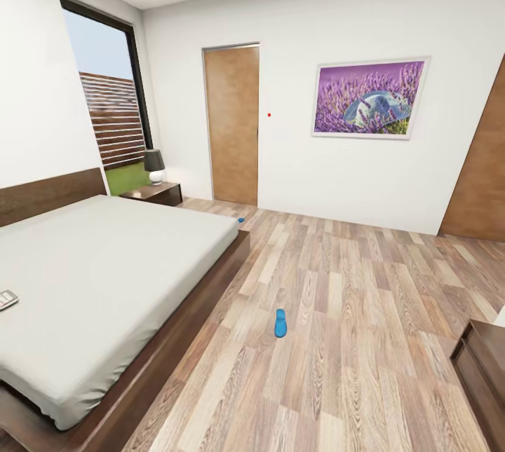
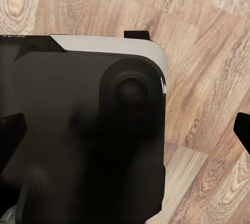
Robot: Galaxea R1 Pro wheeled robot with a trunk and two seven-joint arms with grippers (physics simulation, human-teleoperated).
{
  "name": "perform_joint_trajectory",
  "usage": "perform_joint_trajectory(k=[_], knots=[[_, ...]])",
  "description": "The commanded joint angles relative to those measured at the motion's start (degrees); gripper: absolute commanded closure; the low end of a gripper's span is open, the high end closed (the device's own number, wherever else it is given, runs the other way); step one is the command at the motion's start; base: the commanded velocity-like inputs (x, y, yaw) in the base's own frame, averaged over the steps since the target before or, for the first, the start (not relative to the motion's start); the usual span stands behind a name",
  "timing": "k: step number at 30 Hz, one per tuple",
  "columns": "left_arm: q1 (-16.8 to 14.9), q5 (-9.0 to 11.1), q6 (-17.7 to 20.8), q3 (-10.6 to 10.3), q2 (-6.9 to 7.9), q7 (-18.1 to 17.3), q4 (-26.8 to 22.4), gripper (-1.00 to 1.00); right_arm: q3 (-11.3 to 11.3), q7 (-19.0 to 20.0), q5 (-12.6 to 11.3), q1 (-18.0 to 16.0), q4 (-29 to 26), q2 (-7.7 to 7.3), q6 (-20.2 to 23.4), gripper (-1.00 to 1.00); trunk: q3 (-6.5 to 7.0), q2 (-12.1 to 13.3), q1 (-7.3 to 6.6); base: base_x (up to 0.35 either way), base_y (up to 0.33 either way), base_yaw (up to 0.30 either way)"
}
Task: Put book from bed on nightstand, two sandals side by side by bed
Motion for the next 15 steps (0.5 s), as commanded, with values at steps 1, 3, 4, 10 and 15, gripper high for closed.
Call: perform_joint_trajectory(k=[1, 3, 4, 10, 15], knots=[[0.00, 0.44, -0.12, 0.11, -0.01, -0.07, -0.01, -1.00, -0.03, 0.00, 0.01, -0.01, -0.06, 0.00, 0.12, -1.00, -0.06, -0.04, 0.00, 0.000, 0.000, 0.000], [0.00, 0.44, -0.12, 0.11, 0.00, -0.09, -0.01, -1.00, -0.03, 0.00, 0.01, -0.01, -0.06, 0.00, 0.12, -1.00, -0.06, -0.04, 0.00, 0.000, 0.000, 0.000], [0.01, 0.43, -0.12, 0.11, 0.01, -0.11, -0.01, -1.00, -0.04, 0.00, 0.01, -0.01, -0.06, -0.02, 0.12, -1.00, -0.06, -0.04, 0.00, 0.000, 0.000, 0.000], [-0.01, 0.43, -0.12, 0.11, 0.06, -0.13, -0.01, -1.00, -0.04, 0.00, 0.01, -0.01, -0.06, -0.01, 0.12, -1.00, -0.06, -0.04, 0.00, 0.000, 0.000, 0.000], [0.00, 0.43, -0.12, 0.11, 0.00, -0.13, -0.01, -1.00, -0.04, 0.00, 0.01, -0.01, -0.06, 0.00, 0.12, -1.00, -0.06, -0.04, 0.00, 0.000, 0.000, 0.000]])
